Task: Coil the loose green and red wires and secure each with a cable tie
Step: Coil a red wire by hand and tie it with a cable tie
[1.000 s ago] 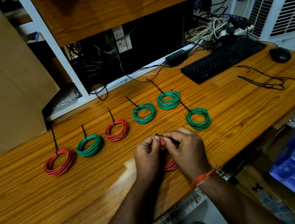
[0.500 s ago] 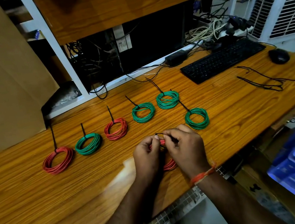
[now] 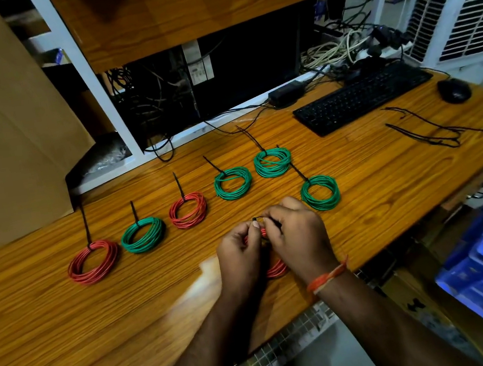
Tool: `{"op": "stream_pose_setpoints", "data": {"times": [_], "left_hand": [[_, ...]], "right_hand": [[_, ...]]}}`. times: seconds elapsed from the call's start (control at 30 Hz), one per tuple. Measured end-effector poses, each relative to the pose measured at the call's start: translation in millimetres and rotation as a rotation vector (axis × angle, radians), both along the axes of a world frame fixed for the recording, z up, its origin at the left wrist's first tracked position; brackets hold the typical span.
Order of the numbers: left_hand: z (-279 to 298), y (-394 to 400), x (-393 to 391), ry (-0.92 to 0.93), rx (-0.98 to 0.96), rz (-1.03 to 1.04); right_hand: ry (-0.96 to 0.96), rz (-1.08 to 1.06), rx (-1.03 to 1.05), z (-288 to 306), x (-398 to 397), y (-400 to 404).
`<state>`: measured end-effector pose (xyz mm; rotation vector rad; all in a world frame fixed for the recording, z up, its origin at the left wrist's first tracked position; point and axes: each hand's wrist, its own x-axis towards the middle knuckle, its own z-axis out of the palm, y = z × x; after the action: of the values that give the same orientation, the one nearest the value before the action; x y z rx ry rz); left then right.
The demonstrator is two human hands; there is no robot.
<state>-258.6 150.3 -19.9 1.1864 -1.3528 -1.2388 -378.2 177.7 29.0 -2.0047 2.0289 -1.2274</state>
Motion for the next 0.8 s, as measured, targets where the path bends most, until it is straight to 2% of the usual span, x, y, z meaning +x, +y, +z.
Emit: {"op": "stream_pose_setpoints", "data": {"times": [0.27,0.43,0.8], "left_hand": [[2.0,1.0,0.6,-0.083,-0.043,0.015],[7.3,4.7,-0.2,-0.065,-0.067,0.002],[3.0,5.5,0.4,-0.142,-0.132,-0.038]], "right_hand": [[0.068,0.051,0.075,2.6,-4.3,-4.1],[0.018,0.053,0.045,-4.0,-7.5,-2.4],[0.046,0.054,-0.034,-13.6,-11.8,-2.2]]}}
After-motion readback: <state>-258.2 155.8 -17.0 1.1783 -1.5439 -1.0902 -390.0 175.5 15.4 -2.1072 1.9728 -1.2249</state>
